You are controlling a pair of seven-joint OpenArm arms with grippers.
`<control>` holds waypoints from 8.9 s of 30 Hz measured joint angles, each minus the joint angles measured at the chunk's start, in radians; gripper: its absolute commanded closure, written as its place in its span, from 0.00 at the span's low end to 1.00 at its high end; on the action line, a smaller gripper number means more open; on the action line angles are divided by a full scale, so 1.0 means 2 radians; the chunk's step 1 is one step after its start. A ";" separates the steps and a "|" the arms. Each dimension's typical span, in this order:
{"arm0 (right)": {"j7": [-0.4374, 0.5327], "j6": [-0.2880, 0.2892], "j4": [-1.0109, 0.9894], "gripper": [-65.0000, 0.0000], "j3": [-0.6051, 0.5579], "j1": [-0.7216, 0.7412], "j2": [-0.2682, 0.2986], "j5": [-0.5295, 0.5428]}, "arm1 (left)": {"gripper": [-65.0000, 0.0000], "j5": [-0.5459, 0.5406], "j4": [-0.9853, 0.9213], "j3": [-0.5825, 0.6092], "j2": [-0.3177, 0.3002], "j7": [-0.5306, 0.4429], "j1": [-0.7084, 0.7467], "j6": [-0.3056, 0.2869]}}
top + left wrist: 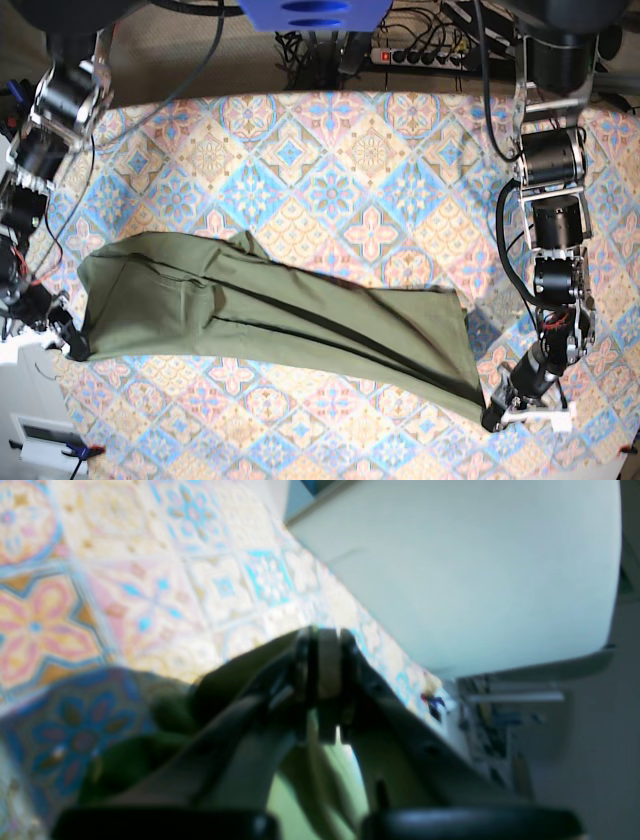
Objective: Layout the t-shirt on the table in an organized manner, then fold the t-shirt properly
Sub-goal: 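Raise the shirt high with both grippers and swing it toward the right arm, then lay the shirt down beside the right arm and release it, then grasp the shirt's edge with the left gripper, then drag the held shirt edge with the left gripper toward the left arm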
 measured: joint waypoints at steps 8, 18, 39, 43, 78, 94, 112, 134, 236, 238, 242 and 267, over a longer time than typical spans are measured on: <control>0.062 -0.004 -0.139 0.99 -0.054 0.159 0.006 -0.005 | 1.00 0.002 -0.096 0.000 0.020 -0.017 -0.113 -0.002; 0.079 -0.004 -0.144 0.99 -0.053 0.284 0.011 -0.003 | 1.00 -0.003 -0.143 0.000 0.010 -0.020 -0.255 -0.006; 0.049 0.189 -0.222 0.99 -0.045 0.381 0.018 -0.007 | 1.00 -0.064 -0.095 0.036 -0.082 0.023 -0.256 -0.031; 0.073 0.190 -0.224 0.99 -0.079 0.379 0.021 -0.003 | 1.00 -0.065 -0.095 0.036 -0.090 0.022 -0.258 -0.036; -0.123 0.264 0.023 0.99 0.116 0.110 0.214 0.224 | 1.00 -0.213 0.236 0.037 -0.307 0.221 -0.131 -0.197; -0.112 0.270 0.179 0.99 0.431 -0.275 0.241 0.211 | 1.00 -0.204 0.366 -0.131 -0.430 0.247 0.004 -0.246; -0.117 0.269 0.267 0.99 0.349 -0.309 0.192 0.204 | 1.00 -0.191 0.421 -0.316 -0.246 0.224 0.352 -0.241; -0.130 0.269 0.354 0.99 0.055 -0.165 0.099 0.202 | 1.00 -0.094 0.490 -0.275 0.020 0.209 0.462 -0.241; 0.102 0.212 0.329 0.69 0.158 -0.327 -0.070 -0.395 | 1.00 0.493 -0.024 0.489 0.251 -0.182 0.140 -0.167; 0.103 0.212 0.329 0.69 0.158 -0.327 -0.070 -0.396 | 1.00 0.493 -0.024 0.489 0.250 -0.179 0.140 -0.167; 0.103 0.212 0.329 0.69 0.157 -0.329 -0.070 -0.396 | 1.00 0.499 0.058 0.491 0.233 -0.106 0.155 -0.167; 0.074 0.210 0.339 0.69 0.130 -0.372 -0.072 -0.301 | 1.00 0.187 0.286 0.123 -0.057 -0.002 0.290 -0.166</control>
